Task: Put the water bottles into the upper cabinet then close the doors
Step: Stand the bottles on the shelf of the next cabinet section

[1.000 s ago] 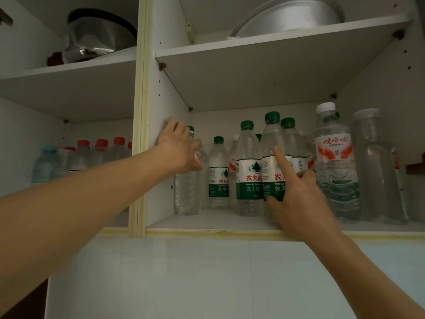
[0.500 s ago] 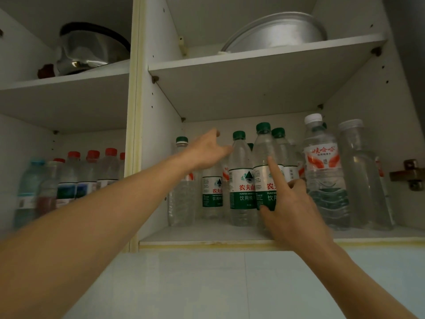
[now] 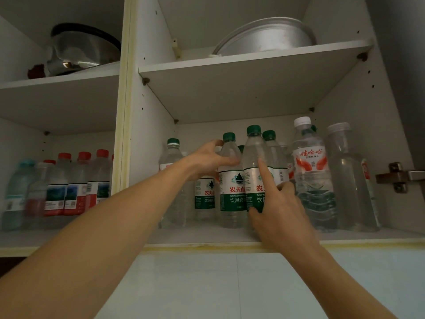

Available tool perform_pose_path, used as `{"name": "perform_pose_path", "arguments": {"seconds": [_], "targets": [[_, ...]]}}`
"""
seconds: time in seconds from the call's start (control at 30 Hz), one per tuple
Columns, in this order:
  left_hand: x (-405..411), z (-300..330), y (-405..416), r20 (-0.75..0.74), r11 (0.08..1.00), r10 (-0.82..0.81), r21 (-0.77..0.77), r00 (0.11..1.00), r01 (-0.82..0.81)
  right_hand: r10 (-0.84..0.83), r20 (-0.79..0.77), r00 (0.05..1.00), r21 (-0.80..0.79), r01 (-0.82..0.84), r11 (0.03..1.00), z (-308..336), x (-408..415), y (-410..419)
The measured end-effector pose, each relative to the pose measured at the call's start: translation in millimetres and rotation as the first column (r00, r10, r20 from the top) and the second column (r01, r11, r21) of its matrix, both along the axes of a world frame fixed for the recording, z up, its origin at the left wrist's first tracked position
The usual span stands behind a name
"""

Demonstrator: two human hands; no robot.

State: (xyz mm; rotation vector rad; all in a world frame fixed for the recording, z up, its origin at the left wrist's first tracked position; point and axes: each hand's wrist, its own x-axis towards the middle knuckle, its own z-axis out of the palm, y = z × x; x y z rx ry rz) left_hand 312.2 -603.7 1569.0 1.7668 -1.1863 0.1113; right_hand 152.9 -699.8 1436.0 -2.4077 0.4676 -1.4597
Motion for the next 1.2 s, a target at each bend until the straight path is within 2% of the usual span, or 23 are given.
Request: {"name": "perform_pose_path", "arguments": {"seconds": [0.1,0.2,0.27,0.37,0.47,0.7,0.8,0.87,1.03,1.1,1.2], "targets": [[-5,11,10,0.140,0.992,0.098,0.063,0.985,-0.108,-0.004,-0.009,1.000,-0.006,0.004,1.000,0,-1,0],[-9,18,23,0.357,0.938,0.260,0.127,0.897,-0.322,-0.001,-0.023,1.000,0.009,0.001,1.000,1,-2,-1],[-9,17,30,0.470,0.890,0.339,0.123,0.815,-0.440,-0.001,-0.029,1.000,0.009,0.001,1.000,1,-2,0],[-1,13,41,0.622,0.765,0.481,0.046,0.618,-0.642,0.001,-0.031,1.000,0.001,-0.001,1.000,0,-3,0],[7,6,52,0.655,0.706,0.551,-0.035,0.517,-0.708,0.003,-0.035,0.999,0.000,-0.003,1.000,0,-3,0],[15,-4,45,0.659,0.684,0.607,-0.149,0.444,-0.714,0.005,-0.028,1.000,-0.002,-0.005,1.000,1,-1,1],[13,-11,45,0.685,0.670,0.620,-0.209,0.382,-0.712,0.010,-0.033,0.999,0.002,-0.010,1.000,3,-1,-1],[10,-22,45,0.698,0.691,0.603,-0.214,0.387,-0.690,0.033,-0.052,0.998,0.015,-0.033,0.999,4,0,0],[6,-65,54,0.665,0.751,0.587,-0.234,0.461,-0.618,0.166,-0.106,0.980,0.045,-0.162,0.986,13,4,4],[3,-78,59,0.620,0.750,0.618,-0.281,0.483,-0.598,0.234,-0.137,0.963,0.072,-0.226,0.972,20,7,6],[1,-90,64,0.520,0.760,0.635,-0.287,0.571,-0.583,0.309,-0.182,0.934,0.114,-0.292,0.950,32,11,10]]}}
